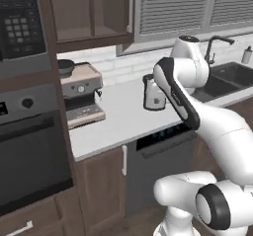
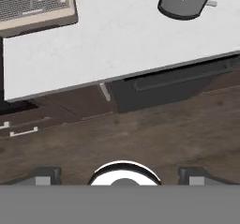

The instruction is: Navigate to the stove.

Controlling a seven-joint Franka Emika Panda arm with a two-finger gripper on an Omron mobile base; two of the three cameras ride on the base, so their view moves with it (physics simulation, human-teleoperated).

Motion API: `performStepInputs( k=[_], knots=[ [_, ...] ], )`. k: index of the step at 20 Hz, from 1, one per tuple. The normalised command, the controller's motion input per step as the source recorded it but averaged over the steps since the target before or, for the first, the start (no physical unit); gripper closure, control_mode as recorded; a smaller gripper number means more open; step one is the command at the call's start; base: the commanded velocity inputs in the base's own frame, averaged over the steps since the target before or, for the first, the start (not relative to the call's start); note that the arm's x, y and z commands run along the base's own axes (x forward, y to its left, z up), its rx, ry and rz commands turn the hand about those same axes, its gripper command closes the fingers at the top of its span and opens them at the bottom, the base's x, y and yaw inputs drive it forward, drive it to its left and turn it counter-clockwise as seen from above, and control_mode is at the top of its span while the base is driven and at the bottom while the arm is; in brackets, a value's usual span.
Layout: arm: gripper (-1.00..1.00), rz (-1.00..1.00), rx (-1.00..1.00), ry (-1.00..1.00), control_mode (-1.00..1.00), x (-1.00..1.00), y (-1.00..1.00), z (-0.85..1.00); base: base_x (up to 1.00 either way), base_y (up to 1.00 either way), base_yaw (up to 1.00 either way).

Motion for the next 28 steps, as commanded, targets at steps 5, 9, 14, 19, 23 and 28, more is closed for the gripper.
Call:
performStepInputs(
  k=[5, 9, 14, 19, 23, 28],
  knots=[
    [-1.00, 0.00, 0.00, 0.00, 1.00, 0.00, 0.00, 0.00, -0.58, 0.00, -0.81],
    [-1.00, 0.00, 0.00, 0.00, 1.00, 0.00, 0.00, 0.00, -0.26, -0.01, -0.88],
    [-1.00, 0.00, 0.00, 0.00, 1.00, 0.00, 0.00, 0.00, -0.04, -0.01, -0.86],
    [-1.00, 0.00, 0.00, 0.00, 1.00, 0.00, 0.00, 0.00, 0.01, -0.01, -0.83],
    [-1.00, 0.00, 0.00, 0.00, 1.00, 0.00, 0.00, 0.00, 0.24, -0.05, -0.71],
    [-1.00, 0.00, 0.00, 0.00, 1.00, 0.00, 0.00, 0.00, 0.92, -0.05, -0.41]
  ],
)
